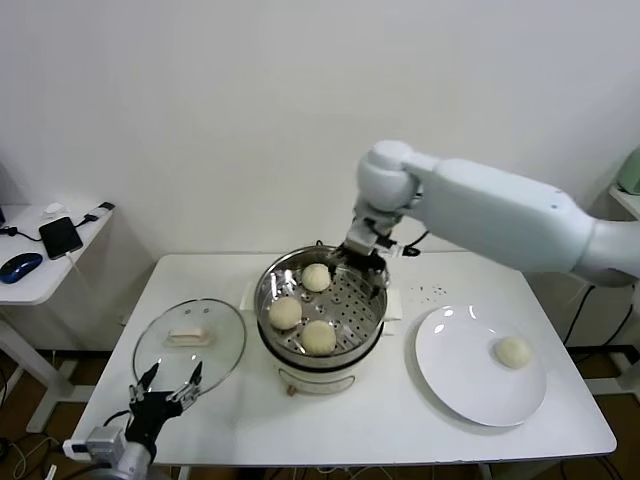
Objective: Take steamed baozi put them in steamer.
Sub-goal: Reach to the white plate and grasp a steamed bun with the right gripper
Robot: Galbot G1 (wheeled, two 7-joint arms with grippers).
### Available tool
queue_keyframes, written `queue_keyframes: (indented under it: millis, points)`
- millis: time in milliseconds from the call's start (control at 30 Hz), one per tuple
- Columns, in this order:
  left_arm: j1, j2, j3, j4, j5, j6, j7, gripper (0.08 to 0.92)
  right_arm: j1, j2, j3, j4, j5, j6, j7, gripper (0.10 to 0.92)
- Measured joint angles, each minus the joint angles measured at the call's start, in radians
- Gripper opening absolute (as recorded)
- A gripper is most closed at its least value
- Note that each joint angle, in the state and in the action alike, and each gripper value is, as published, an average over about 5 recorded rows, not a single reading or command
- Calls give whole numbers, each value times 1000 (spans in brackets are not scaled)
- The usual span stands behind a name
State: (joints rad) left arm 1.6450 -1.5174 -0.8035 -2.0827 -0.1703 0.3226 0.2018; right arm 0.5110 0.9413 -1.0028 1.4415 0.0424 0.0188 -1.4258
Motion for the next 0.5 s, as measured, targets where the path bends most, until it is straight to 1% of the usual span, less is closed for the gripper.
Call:
queue_keyframes:
  millis: [133, 267, 367, 500]
  points:
    - [5, 5, 3, 3, -15, 1, 4, 823, -38, -125, 63, 8, 7, -130, -15, 823]
    - [3, 6, 5, 5, -31, 6, 9, 823, -115, -229, 145, 0, -18, -205, -26, 823]
    - [5, 7, 5, 5, -41, 8, 13, 823, -201, -280, 223, -20, -59, -221, -32, 823]
    - [12, 9, 0, 7, -50, 9, 13, 823, -332, -308, 344, -72, -134, -180, -40, 823]
